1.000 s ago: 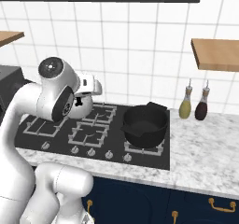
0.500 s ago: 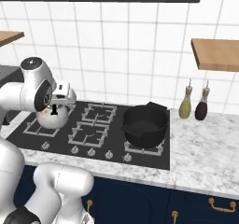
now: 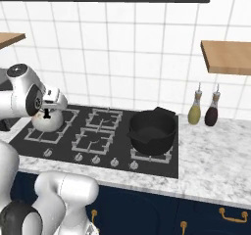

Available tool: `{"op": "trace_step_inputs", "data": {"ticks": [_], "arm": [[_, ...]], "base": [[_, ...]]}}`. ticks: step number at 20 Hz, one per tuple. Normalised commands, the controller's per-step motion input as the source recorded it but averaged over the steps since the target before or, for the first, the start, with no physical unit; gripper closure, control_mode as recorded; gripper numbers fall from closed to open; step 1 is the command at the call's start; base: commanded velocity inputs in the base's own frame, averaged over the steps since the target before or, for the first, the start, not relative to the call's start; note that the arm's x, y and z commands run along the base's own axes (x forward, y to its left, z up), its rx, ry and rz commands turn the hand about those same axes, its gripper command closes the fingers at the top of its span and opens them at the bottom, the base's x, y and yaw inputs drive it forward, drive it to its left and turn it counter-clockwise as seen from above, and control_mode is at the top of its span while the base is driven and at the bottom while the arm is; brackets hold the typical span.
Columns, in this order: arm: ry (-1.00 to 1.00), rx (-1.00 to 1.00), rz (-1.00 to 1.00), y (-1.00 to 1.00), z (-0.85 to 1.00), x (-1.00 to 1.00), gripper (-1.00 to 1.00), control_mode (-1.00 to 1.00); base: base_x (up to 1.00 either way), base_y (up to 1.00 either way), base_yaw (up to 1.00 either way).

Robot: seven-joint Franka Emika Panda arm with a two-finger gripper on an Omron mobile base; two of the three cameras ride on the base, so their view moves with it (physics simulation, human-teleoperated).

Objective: Pick the kettle from the counter and place it on a stove burner. Then turn the burner on.

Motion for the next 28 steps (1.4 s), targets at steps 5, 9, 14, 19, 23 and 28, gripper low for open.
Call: {"op": "trace_step_inputs", "data": {"ticks": [5, 9, 14, 19, 23, 28], "arm": [[0.01, -0.01, -0.19, 0.76, 0.0, 0.89, 1.0, -1.0], [0.15, -0.04, -0.16, 0.76, 0.0, 0.84, 1.0, -1.0], [0.15, -0.03, -0.08, 0.46, 0.0, 0.49, 1.0, -1.0], [0.02, -0.09, 0.0, 0.16, -0.31, 0.23, 1.0, -1.0], [-0.03, -0.16, 0.0, 0.14, -0.56, 0.05, 1.0, -1.0], [-0.13, -0.11, 0.0, 0.11, -0.34, 0.0, 1.0, -1.0]], "base": [[0.0, 0.0, 0.0], [0.0, 0.0, 0.0], [0.0, 0.0, 0.0], [0.0, 0.0, 0.0], [0.0, 0.0, 0.0], [0.0, 0.0, 0.0]]}}
